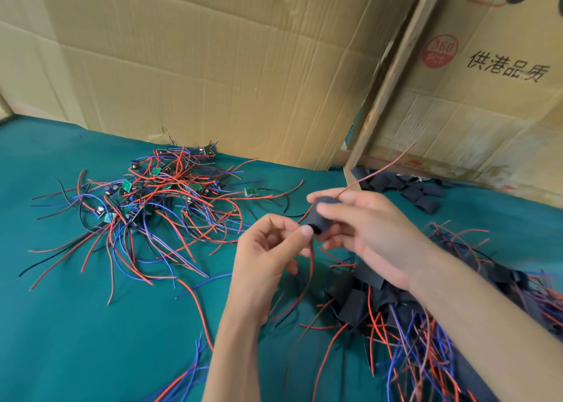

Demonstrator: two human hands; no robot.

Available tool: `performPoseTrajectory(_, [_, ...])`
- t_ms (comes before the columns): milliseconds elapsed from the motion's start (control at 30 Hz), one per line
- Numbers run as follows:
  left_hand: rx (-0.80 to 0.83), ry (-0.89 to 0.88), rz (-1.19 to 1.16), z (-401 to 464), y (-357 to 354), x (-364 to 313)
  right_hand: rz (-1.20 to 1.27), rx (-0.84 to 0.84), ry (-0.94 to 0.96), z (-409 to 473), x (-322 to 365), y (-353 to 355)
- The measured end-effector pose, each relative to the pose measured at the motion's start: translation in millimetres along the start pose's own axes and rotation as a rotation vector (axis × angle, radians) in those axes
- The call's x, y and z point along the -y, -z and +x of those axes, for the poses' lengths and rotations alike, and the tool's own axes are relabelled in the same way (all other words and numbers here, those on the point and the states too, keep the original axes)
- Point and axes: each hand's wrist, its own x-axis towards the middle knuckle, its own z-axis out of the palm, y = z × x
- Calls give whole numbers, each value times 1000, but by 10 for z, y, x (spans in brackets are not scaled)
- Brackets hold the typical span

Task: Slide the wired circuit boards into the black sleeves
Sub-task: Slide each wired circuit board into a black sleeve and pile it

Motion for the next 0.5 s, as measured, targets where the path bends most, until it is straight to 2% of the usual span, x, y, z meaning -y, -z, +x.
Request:
performPoseTrajectory(33, [-1, -4, -16, 2, 10, -3, 13, -54, -1, -1, 67, 100])
performPoseTrajectory(100, [-123, -33, 20, 23, 63, 14, -13, -132, -11, -37, 251, 415])
performPoseTrajectory(167, [-332, -98, 252, 60, 132, 84, -164, -104, -58, -139, 428, 776])
performPoseTrajectory(233, [-440, -177, 568, 70, 159, 133, -428, -24, -179, -258, 563, 1057])
performPoseTrajectory(300, [-362, -208, 800, 53, 121, 171, -787, -43, -284, -301, 649, 1263])
performPoseTrajectory(367, [-236, -227, 1028, 45, 65, 231, -1061, -201, -256, -200, 710, 1461])
performPoseTrajectory(433, [-182, -243, 1112, 25, 6, 273, -1080, -344, -151, 22, 693, 1640])
performPoseTrajectory(500, [-193, -235, 1144, 12, -25, 290, -1084, -341, -109, 296, 618, 1641])
